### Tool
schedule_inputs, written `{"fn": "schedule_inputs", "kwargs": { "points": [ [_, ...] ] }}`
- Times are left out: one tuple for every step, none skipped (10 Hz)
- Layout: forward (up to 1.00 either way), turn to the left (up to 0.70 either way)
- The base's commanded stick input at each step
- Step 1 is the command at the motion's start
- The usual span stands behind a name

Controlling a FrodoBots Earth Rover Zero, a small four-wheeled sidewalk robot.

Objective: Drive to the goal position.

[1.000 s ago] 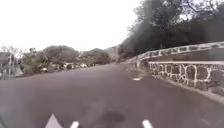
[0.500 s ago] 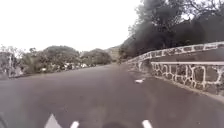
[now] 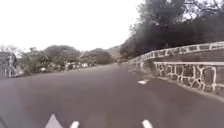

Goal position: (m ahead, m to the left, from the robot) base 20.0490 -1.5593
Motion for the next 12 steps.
{"fn": "schedule_inputs", "kwargs": {
  "points": [
    [0.50, -0.36],
    [0.50, -0.50],
    [0.50, -0.50],
    [0.50, -0.38],
    [0.50, 0.00],
    [0.50, 0.00],
    [0.50, 0.00],
    [0.50, 0.00],
    [0.50, 0.00],
    [0.50, 0.00],
    [0.50, 0.00],
    [0.50, 0.00]
  ]
}}
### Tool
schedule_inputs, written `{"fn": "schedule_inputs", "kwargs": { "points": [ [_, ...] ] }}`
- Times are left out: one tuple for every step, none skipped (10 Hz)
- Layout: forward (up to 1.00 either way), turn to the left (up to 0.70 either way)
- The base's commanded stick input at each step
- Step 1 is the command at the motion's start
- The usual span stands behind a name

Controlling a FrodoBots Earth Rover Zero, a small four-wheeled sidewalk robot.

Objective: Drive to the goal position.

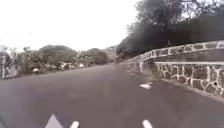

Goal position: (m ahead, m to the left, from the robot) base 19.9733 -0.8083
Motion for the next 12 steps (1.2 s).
{"fn": "schedule_inputs", "kwargs": {
  "points": [
    [0.50, 0.00],
    [0.50, 0.00],
    [0.50, 0.00],
    [0.50, 0.00],
    [0.50, 0.00],
    [0.50, 0.00],
    [0.50, 0.00],
    [0.50, 0.00],
    [0.50, 0.00],
    [0.50, 0.00],
    [0.50, 0.00],
    [0.50, 0.00]
  ]
}}
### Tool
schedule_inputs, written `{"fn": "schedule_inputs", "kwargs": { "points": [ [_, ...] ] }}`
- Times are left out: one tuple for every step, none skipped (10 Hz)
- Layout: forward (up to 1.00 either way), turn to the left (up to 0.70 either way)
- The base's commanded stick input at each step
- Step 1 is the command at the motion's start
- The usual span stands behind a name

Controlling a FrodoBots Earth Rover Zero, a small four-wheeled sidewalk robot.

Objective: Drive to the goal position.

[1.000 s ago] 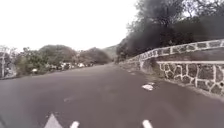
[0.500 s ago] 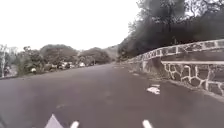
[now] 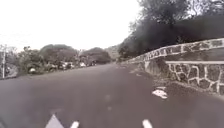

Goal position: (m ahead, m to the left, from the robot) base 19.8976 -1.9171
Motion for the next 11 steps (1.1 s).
{"fn": "schedule_inputs", "kwargs": {
  "points": [
    [0.50, 0.00],
    [0.50, 0.00],
    [0.50, 0.00],
    [0.50, 0.00],
    [0.50, 0.00],
    [0.50, 0.00],
    [0.50, 0.00],
    [0.50, 0.00],
    [0.50, 0.00],
    [0.50, 0.00],
    [0.50, 0.00]
  ]
}}
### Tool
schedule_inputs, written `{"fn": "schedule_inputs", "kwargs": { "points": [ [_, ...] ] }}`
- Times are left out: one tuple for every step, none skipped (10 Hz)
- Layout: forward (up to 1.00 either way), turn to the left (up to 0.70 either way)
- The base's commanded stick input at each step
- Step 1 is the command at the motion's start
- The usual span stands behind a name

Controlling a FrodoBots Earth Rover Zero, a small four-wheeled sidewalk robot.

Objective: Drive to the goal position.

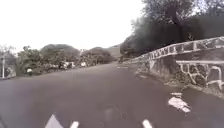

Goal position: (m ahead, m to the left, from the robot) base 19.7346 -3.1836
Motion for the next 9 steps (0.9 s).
{"fn": "schedule_inputs", "kwargs": {
  "points": [
    [0.50, 0.00],
    [0.50, 0.00],
    [0.50, 0.00],
    [0.50, 0.00],
    [0.50, 0.00],
    [0.50, 0.00],
    [0.50, 0.00],
    [0.50, 0.00],
    [0.50, 0.00]
  ]
}}
